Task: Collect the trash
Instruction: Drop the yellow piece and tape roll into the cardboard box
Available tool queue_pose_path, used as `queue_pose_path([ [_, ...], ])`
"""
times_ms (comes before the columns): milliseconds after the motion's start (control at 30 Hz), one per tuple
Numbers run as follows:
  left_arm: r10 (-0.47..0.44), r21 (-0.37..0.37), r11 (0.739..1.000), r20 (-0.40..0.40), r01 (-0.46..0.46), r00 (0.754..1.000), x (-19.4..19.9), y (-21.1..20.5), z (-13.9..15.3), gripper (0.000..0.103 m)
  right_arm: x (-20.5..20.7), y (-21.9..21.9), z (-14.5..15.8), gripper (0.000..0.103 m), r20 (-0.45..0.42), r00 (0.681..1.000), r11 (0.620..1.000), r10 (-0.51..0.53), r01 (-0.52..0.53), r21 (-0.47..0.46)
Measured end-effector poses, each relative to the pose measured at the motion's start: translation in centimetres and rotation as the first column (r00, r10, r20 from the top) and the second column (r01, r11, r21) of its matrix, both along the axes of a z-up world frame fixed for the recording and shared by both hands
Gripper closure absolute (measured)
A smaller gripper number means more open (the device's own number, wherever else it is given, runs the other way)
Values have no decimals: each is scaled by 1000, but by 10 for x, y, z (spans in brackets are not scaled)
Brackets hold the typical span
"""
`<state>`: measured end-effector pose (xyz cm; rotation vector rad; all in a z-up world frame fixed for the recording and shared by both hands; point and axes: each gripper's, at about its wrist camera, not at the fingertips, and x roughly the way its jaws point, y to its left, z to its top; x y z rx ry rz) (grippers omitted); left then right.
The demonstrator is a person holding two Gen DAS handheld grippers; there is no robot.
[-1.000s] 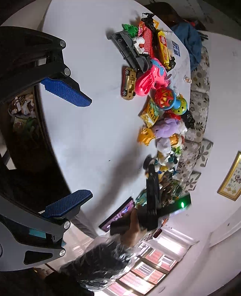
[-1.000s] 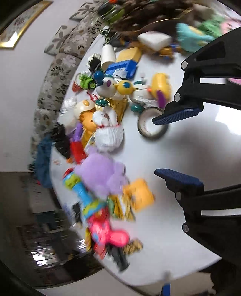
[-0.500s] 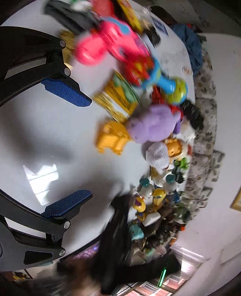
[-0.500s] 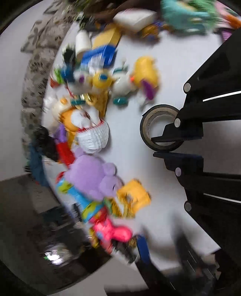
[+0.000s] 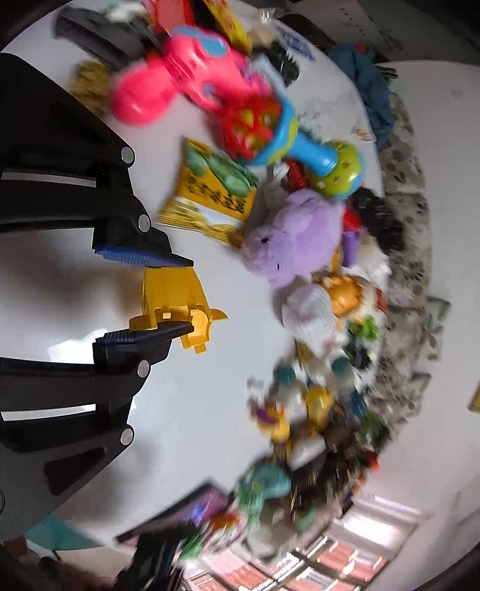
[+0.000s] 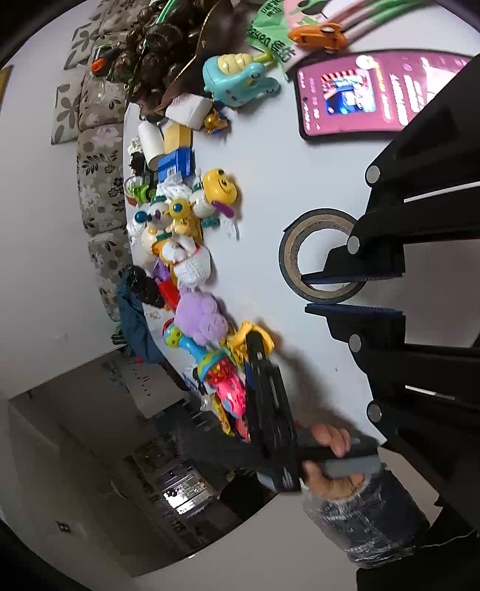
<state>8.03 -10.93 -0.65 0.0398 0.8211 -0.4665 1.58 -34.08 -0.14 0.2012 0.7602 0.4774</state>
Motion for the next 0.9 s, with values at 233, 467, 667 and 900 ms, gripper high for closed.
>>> queue_pose_path([
  [233, -123, 25, 992, 127, 121, 984, -136, 43, 44, 75, -57, 41, 17, 93, 15, 987, 984, 161, -162, 72],
  [467, -194, 117, 975, 16, 191, 981, -223, 81, -1, 75, -127, 99, -19, 93, -165, 901, 915, 402, -389, 103],
  [667, -158, 136, 974, -179, 184, 971, -212, 91, -84, 75, -121, 135, -104, 90, -361, 839, 910, 407, -407, 80],
  [900, -87, 140, 977, -426, 161, 900, -182, 92, -179, 49, -100, 146, -184, 62, -531, 781, 930, 327, -365, 37],
])
